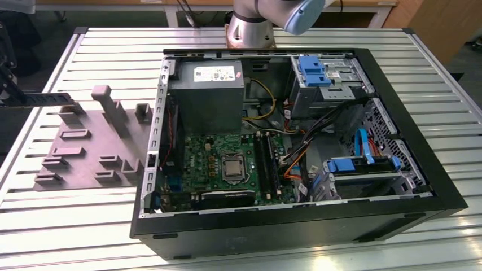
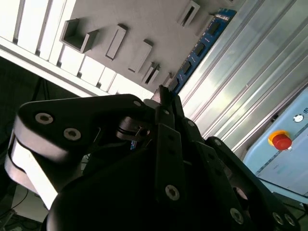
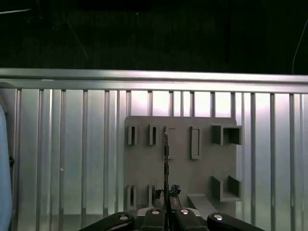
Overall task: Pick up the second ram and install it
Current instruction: 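Pick up the second ram and move it above second insertion slot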
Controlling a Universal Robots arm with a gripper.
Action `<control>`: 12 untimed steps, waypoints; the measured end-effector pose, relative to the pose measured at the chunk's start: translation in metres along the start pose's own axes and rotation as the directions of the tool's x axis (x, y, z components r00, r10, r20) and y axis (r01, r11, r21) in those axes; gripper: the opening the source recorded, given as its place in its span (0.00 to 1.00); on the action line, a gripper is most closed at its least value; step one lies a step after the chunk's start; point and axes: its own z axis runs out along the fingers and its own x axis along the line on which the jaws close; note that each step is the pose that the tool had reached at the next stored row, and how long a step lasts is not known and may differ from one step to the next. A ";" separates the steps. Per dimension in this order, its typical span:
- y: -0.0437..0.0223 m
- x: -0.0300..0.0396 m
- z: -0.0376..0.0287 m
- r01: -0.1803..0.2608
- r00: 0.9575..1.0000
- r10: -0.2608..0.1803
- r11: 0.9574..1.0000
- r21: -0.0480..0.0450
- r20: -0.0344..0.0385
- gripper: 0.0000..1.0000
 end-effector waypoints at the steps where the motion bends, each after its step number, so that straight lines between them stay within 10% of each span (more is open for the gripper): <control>1: 0.0001 -0.0001 -0.0017 0.000 1.000 0.000 1.000 0.000 0.000 0.14; 12: 0.0004 -0.0014 -0.0213 0.000 1.000 0.000 1.000 0.000 0.000 0.14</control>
